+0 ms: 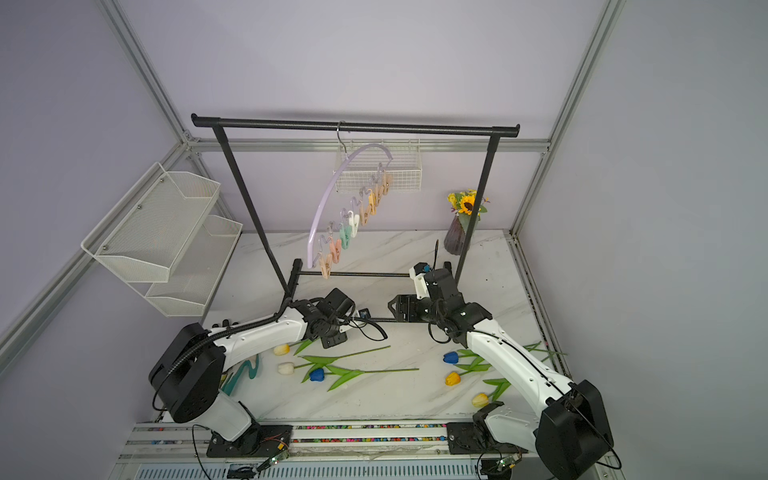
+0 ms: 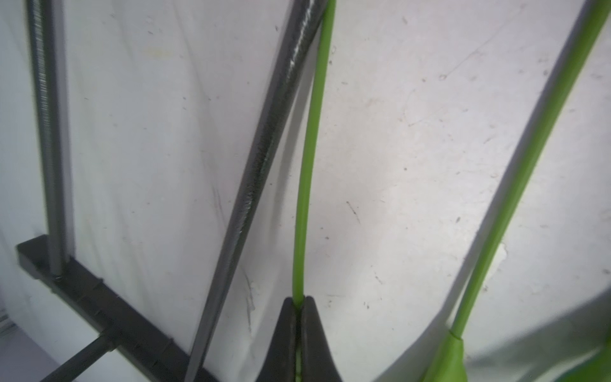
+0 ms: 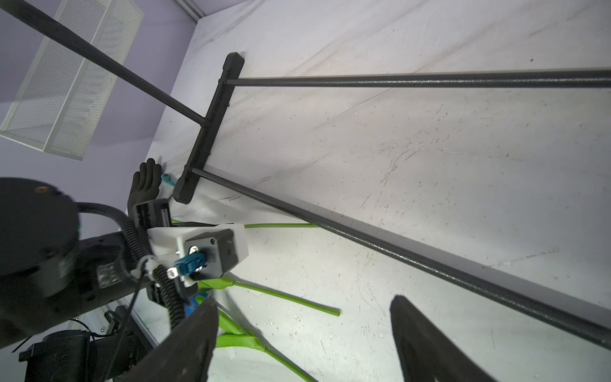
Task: Dry the flowers on a clothes hanger
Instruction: Pick up the flower at the center of the board.
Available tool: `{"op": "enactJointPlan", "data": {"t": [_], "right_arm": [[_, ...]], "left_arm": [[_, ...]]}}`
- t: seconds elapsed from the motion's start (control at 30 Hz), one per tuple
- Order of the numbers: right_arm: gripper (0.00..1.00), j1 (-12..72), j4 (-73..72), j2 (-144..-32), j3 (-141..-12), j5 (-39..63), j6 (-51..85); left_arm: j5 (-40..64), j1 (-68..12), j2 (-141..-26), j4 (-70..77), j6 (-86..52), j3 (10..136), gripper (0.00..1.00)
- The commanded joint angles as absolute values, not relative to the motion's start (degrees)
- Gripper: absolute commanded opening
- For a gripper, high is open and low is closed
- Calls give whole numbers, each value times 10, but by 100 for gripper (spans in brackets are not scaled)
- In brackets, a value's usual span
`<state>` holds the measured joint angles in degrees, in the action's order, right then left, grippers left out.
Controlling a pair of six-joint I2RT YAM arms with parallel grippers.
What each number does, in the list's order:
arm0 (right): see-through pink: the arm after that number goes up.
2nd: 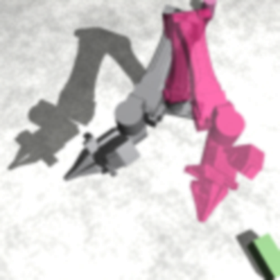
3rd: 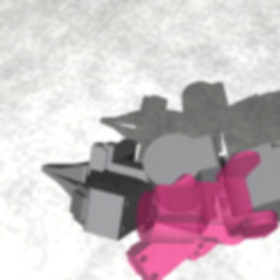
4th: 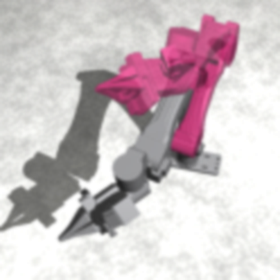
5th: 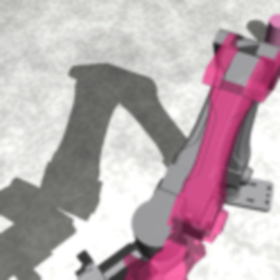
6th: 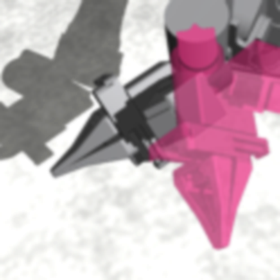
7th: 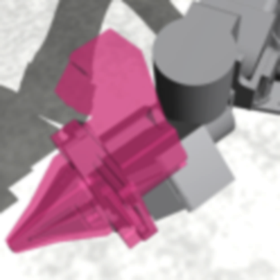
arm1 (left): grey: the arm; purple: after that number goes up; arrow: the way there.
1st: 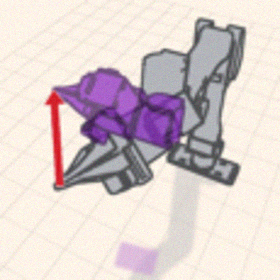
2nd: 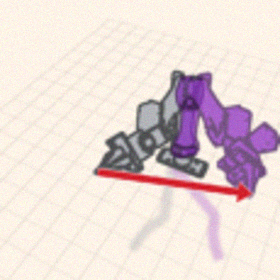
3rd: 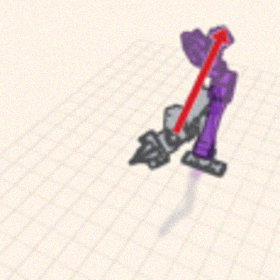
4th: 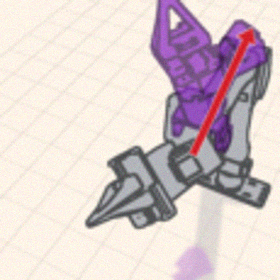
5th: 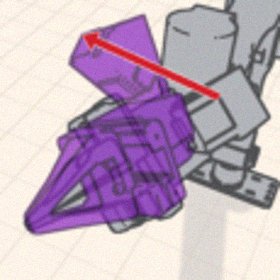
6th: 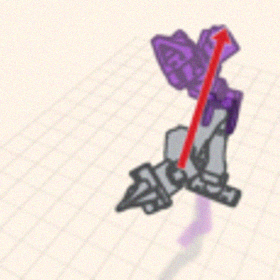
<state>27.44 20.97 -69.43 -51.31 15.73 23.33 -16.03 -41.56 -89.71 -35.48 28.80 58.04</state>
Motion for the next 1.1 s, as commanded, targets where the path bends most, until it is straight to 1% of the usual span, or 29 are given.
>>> {"op": "enactJointPlan", "data": {"t": [0.0,0.07,0.23,0.33,0.43,0.57,0.7,0.93,1.07], "right_arm": [[83,278,193,-687,-512,152,239],[83,278,180,-677,-507,154,241],[83,278,145,-645,-496,155,247],[83,278,118,-628,-492,166,254],[83,278,80,-606,-480,183,262],[83,278,21,-574,-462,223,265],[82,278,-41,-551,-445,261,270],[71,278,-176,-562,-418,390,279],[69,278,-252,-586,-404,437,296]], "left_arm": [[-221,-433,-842,-343,301,589,2],[-232,-444,-818,-344,298,593,2],[-220,-464,-757,-345,286,602,2],[-189,-467,-739,-345,262,618,0],[-151,-467,-722,-333,232,624,0],[-113,-467,-690,-300,151,616,0],[-68,-467,-650,-238,84,580,0],[-20,-467,-586,-74,-42,496,0],[35,-467,-577,5,-100,471,0]]}}
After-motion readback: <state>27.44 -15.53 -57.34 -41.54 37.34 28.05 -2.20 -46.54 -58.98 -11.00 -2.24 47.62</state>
